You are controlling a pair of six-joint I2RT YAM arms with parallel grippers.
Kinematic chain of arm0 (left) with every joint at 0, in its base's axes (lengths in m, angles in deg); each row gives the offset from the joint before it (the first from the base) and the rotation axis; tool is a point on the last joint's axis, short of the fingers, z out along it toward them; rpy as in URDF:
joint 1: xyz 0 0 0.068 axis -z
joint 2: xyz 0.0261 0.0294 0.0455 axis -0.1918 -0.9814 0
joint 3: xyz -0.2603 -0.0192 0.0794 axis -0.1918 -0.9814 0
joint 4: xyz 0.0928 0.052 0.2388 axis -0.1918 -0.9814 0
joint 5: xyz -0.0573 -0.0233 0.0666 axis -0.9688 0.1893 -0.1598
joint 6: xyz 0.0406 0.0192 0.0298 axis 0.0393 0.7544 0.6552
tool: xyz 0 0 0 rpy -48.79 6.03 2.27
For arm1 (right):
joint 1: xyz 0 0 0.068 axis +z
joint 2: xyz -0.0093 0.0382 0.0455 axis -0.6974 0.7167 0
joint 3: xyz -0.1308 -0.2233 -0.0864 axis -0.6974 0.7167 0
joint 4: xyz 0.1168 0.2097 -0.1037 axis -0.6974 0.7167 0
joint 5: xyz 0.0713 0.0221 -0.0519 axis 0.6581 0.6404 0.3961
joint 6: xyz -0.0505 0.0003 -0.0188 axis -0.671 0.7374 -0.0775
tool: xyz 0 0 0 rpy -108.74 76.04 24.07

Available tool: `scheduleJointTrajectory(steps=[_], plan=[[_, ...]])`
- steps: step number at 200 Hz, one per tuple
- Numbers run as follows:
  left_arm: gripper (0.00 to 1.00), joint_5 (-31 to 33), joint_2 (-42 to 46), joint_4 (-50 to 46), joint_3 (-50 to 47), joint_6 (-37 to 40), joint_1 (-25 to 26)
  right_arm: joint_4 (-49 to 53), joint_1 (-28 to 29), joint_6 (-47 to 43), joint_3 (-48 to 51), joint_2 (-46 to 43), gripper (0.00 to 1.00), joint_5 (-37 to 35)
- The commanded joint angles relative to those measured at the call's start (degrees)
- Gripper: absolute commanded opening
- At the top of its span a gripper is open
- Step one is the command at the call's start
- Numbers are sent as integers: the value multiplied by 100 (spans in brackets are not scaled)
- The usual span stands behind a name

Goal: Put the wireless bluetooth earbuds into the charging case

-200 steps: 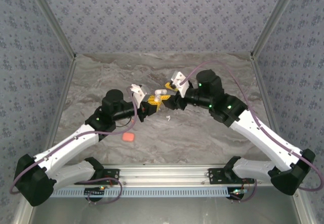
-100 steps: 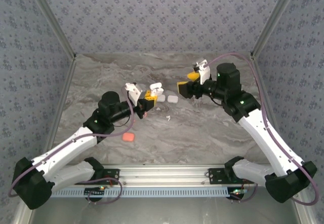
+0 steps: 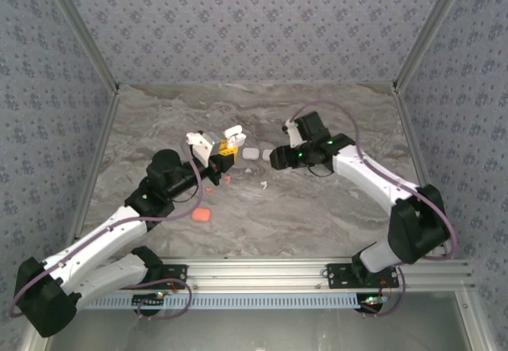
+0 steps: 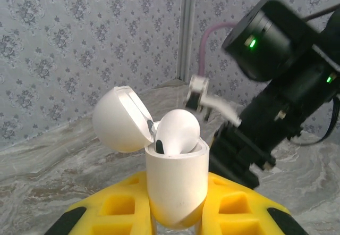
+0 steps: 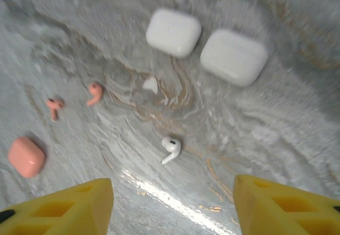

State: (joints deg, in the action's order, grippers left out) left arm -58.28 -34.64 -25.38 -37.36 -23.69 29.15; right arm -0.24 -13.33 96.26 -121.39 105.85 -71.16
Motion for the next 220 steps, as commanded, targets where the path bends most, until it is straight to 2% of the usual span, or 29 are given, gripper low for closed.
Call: scheduleJointTrajectory(steps=[1, 31, 85, 188, 220], plan=[[0, 149, 143, 116, 1, 56, 22, 233, 295, 220, -176, 475, 59, -382], [0, 169, 160, 93, -3, 55, 22, 432, 555, 188, -638, 1178, 53, -752], [0, 232, 221, 44, -50, 85, 21, 525, 894, 174, -1079, 2019, 46, -868], [0, 296, 253, 45, -89, 87, 14, 833, 1148, 63, -1389, 2686, 43, -1231], [0, 297, 252, 41, -81, 82, 16, 868, 1182, 44, -1363, 2749, 37, -1288]])
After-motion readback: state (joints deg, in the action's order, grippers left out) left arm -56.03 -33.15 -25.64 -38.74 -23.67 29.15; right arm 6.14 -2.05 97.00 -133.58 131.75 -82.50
